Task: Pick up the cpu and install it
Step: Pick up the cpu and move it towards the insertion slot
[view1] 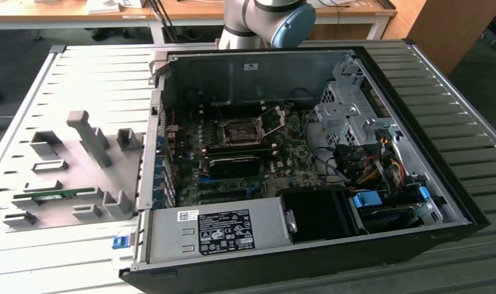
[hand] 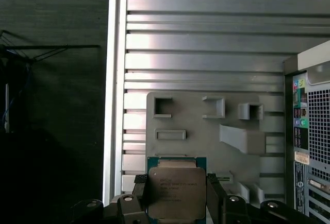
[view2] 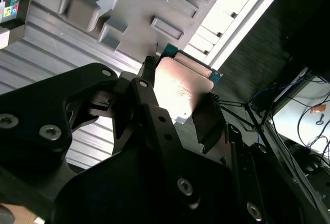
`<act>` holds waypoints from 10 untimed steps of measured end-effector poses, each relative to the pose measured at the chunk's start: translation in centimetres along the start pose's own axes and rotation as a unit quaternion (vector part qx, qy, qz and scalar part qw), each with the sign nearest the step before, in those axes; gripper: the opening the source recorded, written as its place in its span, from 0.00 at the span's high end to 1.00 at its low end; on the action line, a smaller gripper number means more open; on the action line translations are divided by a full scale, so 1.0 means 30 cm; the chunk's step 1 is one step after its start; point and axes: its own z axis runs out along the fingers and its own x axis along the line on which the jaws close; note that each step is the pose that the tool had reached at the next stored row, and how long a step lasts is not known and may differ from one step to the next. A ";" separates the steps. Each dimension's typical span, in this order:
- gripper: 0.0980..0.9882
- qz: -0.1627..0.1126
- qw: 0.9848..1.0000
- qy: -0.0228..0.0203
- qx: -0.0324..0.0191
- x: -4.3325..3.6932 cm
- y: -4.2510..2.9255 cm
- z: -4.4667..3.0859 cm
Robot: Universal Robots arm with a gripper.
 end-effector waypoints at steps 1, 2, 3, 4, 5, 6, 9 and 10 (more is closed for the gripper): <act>0.50 0.000 1.000 0.000 0.000 0.000 0.000 -0.003; 0.50 0.000 1.000 0.000 0.000 0.000 0.001 -0.008; 0.50 0.000 1.000 0.000 0.000 0.000 0.001 -0.012; 0.50 0.000 1.000 0.000 0.000 0.000 0.001 -0.017; 0.50 0.000 1.000 0.000 0.000 0.000 0.002 -0.022; 0.50 0.000 1.000 0.000 0.000 0.000 0.002 -0.027; 0.50 0.000 1.000 0.000 0.000 0.000 0.004 -0.044; 0.50 0.000 1.000 0.000 0.000 0.000 0.005 -0.050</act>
